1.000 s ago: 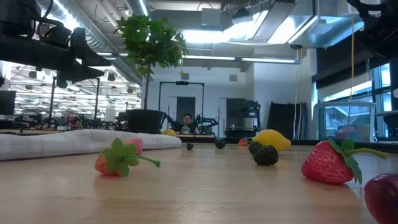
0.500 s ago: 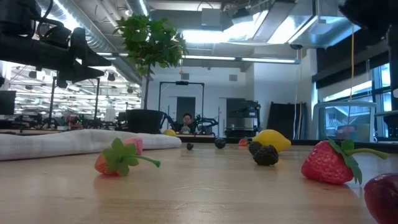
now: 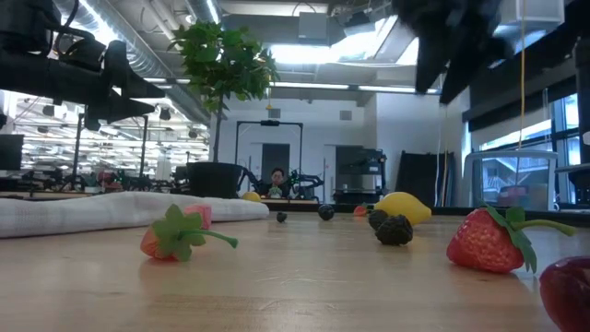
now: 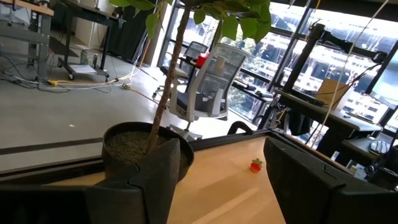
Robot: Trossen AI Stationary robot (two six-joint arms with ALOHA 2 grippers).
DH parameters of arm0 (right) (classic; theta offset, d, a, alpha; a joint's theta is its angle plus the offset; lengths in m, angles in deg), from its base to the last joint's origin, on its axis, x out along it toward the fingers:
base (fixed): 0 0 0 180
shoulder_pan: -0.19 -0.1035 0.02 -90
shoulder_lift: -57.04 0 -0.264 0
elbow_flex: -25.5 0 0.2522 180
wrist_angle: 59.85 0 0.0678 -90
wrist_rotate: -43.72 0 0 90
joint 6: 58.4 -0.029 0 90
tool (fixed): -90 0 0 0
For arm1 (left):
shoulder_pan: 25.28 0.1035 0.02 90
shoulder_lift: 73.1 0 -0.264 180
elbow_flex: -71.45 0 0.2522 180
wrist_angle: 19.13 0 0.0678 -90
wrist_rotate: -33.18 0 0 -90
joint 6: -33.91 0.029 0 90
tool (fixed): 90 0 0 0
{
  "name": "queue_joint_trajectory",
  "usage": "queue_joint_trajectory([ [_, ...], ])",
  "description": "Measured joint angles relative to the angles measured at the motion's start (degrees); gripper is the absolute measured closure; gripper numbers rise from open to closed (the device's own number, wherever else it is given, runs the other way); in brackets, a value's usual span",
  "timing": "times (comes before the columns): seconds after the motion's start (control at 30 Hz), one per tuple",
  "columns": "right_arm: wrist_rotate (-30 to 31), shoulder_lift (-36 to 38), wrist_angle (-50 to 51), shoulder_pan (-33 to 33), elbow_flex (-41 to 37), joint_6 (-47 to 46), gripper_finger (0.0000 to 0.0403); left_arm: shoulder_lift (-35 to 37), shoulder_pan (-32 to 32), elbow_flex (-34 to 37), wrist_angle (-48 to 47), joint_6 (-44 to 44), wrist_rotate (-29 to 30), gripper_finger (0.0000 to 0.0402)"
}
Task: Pick and placing Produce into tupperware
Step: Put the bottom yellow lemon into the transparent bin
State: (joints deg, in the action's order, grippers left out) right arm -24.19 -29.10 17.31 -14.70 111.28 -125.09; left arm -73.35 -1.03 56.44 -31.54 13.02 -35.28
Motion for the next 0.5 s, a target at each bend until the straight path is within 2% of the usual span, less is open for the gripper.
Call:
queue_joint_trajectory([
  [0.23, -7.9, -5.2, -8.0, 7.1, -2.4, 14.7, 0.0148, 0.0, 0.0, 0.0, 0.0, 0.0, 0.0, 0.0176],
  [0.37, -12.9, -8.6, -10.7, 9.4, -2.4, 16.8, 0.0148, 0.0, 0.0, 0.0, 0.0, -0.1, 0.0, 0.0176],
  [0.5, -14.2, -12.1, -12.8, 10.3, -2.4, 19.4, 0.0148, 0.0, 0.0, 0.0, 0.0, -0.1, 0.0, 0.0176],
])
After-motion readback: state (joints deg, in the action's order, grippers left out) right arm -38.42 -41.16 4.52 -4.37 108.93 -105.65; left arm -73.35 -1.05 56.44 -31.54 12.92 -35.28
